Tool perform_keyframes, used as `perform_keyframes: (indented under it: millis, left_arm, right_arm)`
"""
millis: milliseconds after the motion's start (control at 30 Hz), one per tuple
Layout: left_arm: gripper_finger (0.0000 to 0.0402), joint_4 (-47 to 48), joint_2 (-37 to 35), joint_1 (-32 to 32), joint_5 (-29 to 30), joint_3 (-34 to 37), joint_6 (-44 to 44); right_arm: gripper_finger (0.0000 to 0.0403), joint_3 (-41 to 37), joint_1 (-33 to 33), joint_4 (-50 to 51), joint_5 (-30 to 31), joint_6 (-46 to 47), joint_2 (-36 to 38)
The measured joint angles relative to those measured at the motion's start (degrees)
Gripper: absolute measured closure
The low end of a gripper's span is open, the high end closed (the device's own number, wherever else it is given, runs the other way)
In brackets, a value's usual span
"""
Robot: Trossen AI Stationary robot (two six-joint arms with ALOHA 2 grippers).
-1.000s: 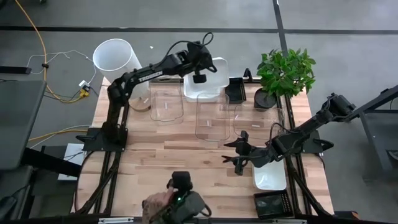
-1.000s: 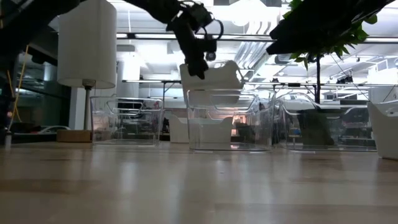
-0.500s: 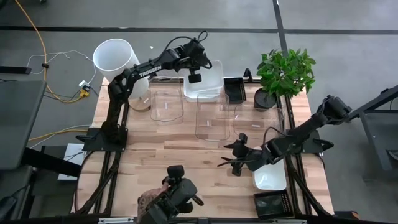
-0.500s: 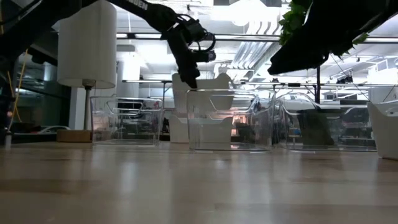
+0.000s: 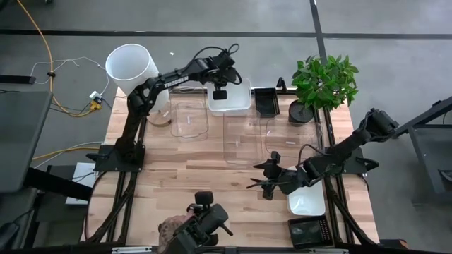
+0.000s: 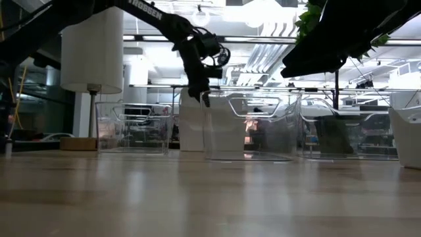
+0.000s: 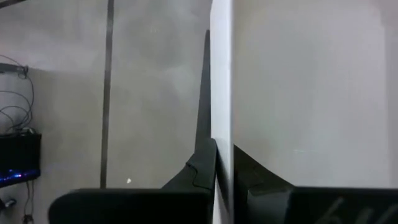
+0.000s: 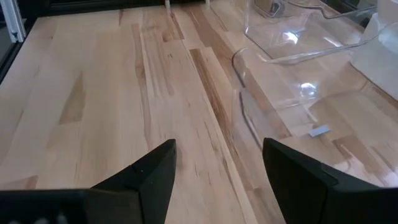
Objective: Stack baskets by color
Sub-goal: Stack the bottom left white bin on top of the top white bin
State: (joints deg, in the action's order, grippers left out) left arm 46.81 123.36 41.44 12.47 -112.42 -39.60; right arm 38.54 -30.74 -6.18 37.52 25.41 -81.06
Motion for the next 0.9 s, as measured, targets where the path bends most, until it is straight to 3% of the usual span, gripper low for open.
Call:
perform_keyframes:
  millis: [567, 900]
  left_arm:
    - [0.0397, 0.1, 1.3, -1.1, 0.8, 0.1, 1.0]
    - [0.0301, 0.4, 1.4, -2.6, 6.3, -0.9, -0.1]
  right_arm:
    - [0.0176, 0.0, 0.0, -0.5, 1.2, -1.5, 0.0]
    - [0.0176, 0.0, 0.0, -0.6, 1.5, -1.4, 0.0]
